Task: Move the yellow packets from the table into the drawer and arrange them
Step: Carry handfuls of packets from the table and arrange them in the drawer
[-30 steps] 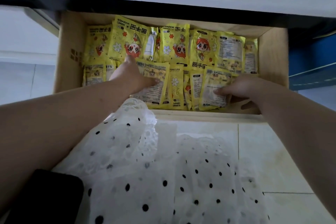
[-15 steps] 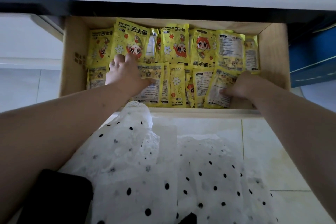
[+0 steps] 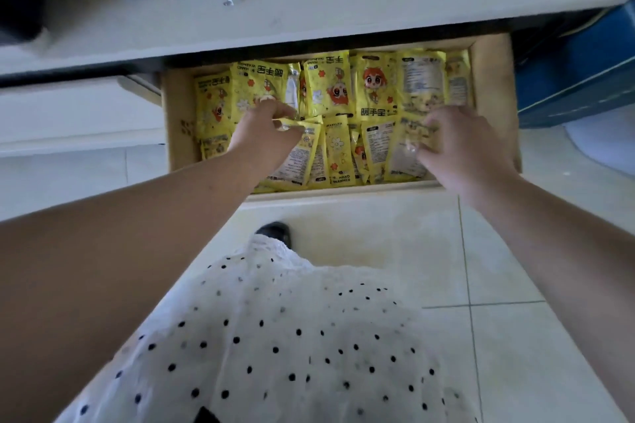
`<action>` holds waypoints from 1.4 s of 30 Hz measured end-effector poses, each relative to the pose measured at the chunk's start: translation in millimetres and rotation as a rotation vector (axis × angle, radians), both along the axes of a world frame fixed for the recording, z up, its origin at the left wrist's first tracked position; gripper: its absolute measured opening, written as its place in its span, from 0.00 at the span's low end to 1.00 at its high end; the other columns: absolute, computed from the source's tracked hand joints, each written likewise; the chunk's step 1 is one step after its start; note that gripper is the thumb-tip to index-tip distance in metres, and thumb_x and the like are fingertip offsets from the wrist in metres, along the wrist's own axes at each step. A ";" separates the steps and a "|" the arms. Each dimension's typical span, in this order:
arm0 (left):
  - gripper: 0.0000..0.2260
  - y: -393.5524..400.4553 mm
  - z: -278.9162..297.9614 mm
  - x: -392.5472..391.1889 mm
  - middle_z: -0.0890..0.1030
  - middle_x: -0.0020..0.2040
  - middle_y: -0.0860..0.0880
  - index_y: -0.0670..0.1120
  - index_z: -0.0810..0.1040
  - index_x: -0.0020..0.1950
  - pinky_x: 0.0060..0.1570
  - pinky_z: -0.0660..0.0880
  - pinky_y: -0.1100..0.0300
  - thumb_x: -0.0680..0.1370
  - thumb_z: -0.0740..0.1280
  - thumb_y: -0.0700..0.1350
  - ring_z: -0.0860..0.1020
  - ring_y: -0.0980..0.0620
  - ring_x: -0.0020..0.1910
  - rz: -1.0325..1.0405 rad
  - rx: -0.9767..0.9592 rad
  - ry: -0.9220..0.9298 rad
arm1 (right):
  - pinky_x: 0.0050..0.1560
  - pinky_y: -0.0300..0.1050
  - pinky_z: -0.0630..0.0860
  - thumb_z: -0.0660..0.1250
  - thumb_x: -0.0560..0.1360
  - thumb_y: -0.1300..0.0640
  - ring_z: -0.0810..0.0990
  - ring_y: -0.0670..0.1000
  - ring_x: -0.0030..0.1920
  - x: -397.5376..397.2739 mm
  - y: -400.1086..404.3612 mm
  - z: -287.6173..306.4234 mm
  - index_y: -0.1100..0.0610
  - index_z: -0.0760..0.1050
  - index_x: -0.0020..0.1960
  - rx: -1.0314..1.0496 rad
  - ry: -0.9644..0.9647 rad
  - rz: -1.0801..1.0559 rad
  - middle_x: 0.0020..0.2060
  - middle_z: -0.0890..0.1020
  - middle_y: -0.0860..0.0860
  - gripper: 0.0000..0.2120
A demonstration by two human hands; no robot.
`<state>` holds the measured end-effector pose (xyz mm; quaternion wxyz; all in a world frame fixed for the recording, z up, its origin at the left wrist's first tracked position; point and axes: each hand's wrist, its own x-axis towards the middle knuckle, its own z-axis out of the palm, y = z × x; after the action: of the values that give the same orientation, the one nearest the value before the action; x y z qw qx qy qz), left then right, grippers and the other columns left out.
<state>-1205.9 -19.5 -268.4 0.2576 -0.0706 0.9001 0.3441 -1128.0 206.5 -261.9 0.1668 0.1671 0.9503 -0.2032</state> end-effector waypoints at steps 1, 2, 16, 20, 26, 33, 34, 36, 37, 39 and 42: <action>0.10 4.3 16.3 6.6 0.78 0.55 0.52 0.50 0.76 0.58 0.34 0.71 0.63 0.77 0.67 0.46 0.74 0.56 0.41 0.007 0.031 -0.026 | 0.51 0.43 0.67 0.69 0.74 0.49 0.75 0.55 0.61 9.7 -2.0 17.1 0.55 0.72 0.63 -0.059 0.000 -0.049 0.63 0.75 0.54 0.21; 0.07 8.5 34.5 15.2 0.78 0.50 0.54 0.50 0.76 0.54 0.34 0.71 0.64 0.77 0.68 0.45 0.74 0.56 0.40 0.022 0.064 -0.055 | 0.51 0.42 0.67 0.69 0.74 0.49 0.75 0.54 0.62 21.3 -3.2 35.2 0.55 0.72 0.64 -0.131 -0.005 -0.104 0.63 0.76 0.53 0.21; 0.06 62.4 278.6 196.6 0.83 0.50 0.51 0.54 0.78 0.47 0.61 0.74 0.47 0.74 0.71 0.45 0.80 0.48 0.55 -0.227 0.262 -0.392 | 0.58 0.35 0.69 0.71 0.73 0.52 0.76 0.45 0.62 241.9 -9.1 296.2 0.53 0.72 0.65 -0.560 0.111 -0.751 0.60 0.79 0.47 0.22; 0.07 78.8 320.5 234.4 0.82 0.51 0.52 0.56 0.78 0.48 0.63 0.74 0.47 0.74 0.71 0.45 0.79 0.50 0.55 -0.477 0.295 -0.417 | 0.59 0.36 0.69 0.71 0.73 0.50 0.76 0.46 0.61 318.2 -31.8 333.9 0.53 0.71 0.66 -0.517 0.200 -1.005 0.60 0.78 0.48 0.24; 0.11 95.9 368.6 309.5 0.81 0.54 0.52 0.51 0.76 0.56 0.62 0.74 0.52 0.75 0.70 0.45 0.79 0.52 0.56 -0.887 0.286 -0.443 | 0.62 0.39 0.69 0.71 0.73 0.50 0.74 0.47 0.63 434.5 -98.6 369.8 0.53 0.70 0.67 -0.479 0.347 -1.422 0.62 0.77 0.48 0.24; 0.13 85.5 393.6 443.6 0.81 0.54 0.53 0.49 0.76 0.59 0.39 0.72 0.67 0.75 0.70 0.46 0.78 0.60 0.45 -1.394 0.141 -0.425 | 0.62 0.40 0.69 0.71 0.73 0.49 0.74 0.45 0.61 574.5 -201.0 387.2 0.52 0.71 0.66 -0.444 0.480 -1.878 0.60 0.76 0.45 0.24; 0.13 82.7 394.0 466.1 0.81 0.53 0.53 0.49 0.76 0.59 0.36 0.71 0.70 0.75 0.70 0.46 0.77 0.60 0.44 -1.451 0.119 -0.425 | 0.60 0.39 0.68 0.71 0.73 0.49 0.74 0.44 0.61 594.9 -215.9 387.4 0.52 0.71 0.66 -0.435 0.491 -1.936 0.60 0.76 0.45 0.24; 0.12 75.4 392.9 514.4 0.80 0.53 0.53 0.48 0.76 0.58 0.30 0.70 0.75 0.75 0.71 0.45 0.77 0.60 0.42 -1.551 0.093 -0.442 | 0.59 0.38 0.68 0.71 0.73 0.50 0.74 0.45 0.61 634.8 -246.8 385.1 0.52 0.71 0.66 -0.427 0.521 -2.050 0.58 0.76 0.44 0.23; 0.12 70.4 390.9 539.5 0.80 0.52 0.53 0.48 0.77 0.57 0.27 0.69 0.75 0.75 0.71 0.45 0.77 0.60 0.41 -1.597 0.079 -0.450 | 0.60 0.40 0.69 0.71 0.73 0.50 0.74 0.45 0.61 654.5 -263.1 382.7 0.52 0.71 0.66 -0.431 0.541 -2.110 0.58 0.76 0.45 0.23; 0.12 57.7 385.6 592.7 0.80 0.51 0.53 0.48 0.77 0.56 0.26 0.68 0.73 0.74 0.71 0.44 0.77 0.57 0.40 -1.693 0.038 -0.456 | 0.63 0.43 0.71 0.72 0.72 0.50 0.75 0.46 0.61 693.8 -297.3 378.1 0.51 0.71 0.65 -0.439 0.577 -2.226 0.58 0.76 0.45 0.23; 0.10 36.1 371.8 678.6 0.81 0.49 0.50 0.48 0.77 0.54 0.27 0.67 0.71 0.74 0.71 0.42 0.77 0.55 0.40 -1.859 -0.025 -0.438 | 0.62 0.42 0.70 0.71 0.73 0.51 0.75 0.46 0.61 755.1 -347.2 371.3 0.52 0.71 0.64 -0.443 0.623 -2.380 0.56 0.76 0.44 0.22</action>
<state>-527.3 16.6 103.3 0.5900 0.6072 0.5315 -0.0286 -372.9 -140.8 109.4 -0.3275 0.8352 0.1542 -0.4140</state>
